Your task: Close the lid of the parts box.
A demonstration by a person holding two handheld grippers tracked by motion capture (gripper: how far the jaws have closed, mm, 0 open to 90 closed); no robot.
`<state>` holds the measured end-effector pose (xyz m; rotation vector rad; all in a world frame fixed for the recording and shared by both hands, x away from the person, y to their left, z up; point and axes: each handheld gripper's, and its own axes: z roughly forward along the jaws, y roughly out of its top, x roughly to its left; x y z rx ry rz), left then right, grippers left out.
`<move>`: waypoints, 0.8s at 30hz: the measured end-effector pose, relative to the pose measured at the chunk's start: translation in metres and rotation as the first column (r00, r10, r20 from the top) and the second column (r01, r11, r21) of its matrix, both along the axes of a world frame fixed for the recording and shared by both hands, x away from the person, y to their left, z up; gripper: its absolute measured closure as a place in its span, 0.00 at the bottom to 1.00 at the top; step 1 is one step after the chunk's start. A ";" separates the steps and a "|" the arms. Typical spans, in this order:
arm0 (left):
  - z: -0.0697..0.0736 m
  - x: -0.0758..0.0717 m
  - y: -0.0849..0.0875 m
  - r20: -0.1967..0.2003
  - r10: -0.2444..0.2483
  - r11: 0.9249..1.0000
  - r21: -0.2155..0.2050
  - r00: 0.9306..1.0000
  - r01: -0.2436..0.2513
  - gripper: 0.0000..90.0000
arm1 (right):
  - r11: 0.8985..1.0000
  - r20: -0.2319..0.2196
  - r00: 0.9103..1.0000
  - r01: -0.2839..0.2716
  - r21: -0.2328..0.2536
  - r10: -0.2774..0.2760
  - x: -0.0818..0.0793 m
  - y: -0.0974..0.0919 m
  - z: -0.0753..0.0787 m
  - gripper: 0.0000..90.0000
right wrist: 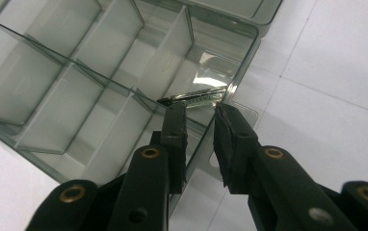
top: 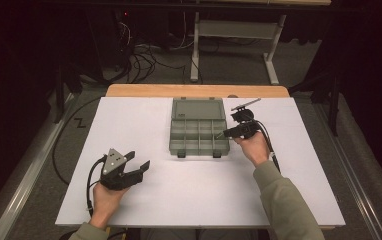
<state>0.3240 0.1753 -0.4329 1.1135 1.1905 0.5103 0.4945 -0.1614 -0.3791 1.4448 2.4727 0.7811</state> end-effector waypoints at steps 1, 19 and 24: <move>0.000 0.000 0.000 0.002 0.000 1.000 -0.001 1.000 0.000 0.40 | 1.000 -0.002 1.000 0.002 -0.002 -0.002 0.001 0.001 -0.001 0.85; 0.003 0.004 -0.002 0.004 0.022 1.000 -0.005 1.000 -0.022 0.39 | 1.000 -0.052 0.999 0.012 0.004 -0.012 0.007 -0.004 -0.002 0.84; 0.007 0.004 -0.001 0.008 0.028 1.000 -0.003 1.000 -0.028 0.39 | 1.000 -0.045 0.999 0.009 0.005 -0.009 0.007 -0.004 -0.002 0.84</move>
